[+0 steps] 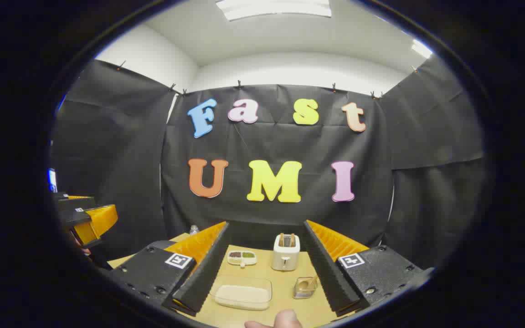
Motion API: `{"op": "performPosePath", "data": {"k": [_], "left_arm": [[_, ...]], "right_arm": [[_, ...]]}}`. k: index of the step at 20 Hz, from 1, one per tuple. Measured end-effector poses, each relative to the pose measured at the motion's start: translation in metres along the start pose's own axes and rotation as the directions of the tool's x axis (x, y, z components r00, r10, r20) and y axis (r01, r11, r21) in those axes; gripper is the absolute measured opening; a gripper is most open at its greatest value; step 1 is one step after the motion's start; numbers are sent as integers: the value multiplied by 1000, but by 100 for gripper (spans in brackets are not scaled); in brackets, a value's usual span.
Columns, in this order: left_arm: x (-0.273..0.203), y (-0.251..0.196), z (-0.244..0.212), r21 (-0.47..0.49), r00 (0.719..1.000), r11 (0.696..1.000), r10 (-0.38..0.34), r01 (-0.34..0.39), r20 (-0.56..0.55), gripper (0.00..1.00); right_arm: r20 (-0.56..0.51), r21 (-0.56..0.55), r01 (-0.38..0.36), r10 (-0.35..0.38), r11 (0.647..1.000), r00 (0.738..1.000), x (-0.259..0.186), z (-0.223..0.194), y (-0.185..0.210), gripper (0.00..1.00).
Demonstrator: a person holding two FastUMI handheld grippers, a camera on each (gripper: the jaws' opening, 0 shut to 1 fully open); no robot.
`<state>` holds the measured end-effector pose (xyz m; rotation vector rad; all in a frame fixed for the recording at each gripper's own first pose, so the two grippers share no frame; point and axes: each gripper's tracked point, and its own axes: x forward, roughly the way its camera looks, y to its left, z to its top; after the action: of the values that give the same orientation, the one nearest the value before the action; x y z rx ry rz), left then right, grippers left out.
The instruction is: Close the left gripper, press the button to open the rice cooker; take a wooden spoon from the chopstick holder with the right hand, scoop a spoonful of rice and pour it into the rice cooker, then put the wooden spoon back into the chopstick holder.
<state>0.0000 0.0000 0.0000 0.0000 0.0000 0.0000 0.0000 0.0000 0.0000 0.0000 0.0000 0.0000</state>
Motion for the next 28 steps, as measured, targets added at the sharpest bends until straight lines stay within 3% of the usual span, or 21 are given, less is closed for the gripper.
{"op": "performPosePath", "data": {"k": [17,28], "left_arm": [[1,7,0,16,1000,1000,1,-1,8,94],[13,2,-19,12,998,1000,-25,25,-63,94]], "right_arm": [[-27,17,4,-4,1000,1000,2,-2,-1,100],[-70,8,10,-10,1000,997,14,-17,-8,97]]}}
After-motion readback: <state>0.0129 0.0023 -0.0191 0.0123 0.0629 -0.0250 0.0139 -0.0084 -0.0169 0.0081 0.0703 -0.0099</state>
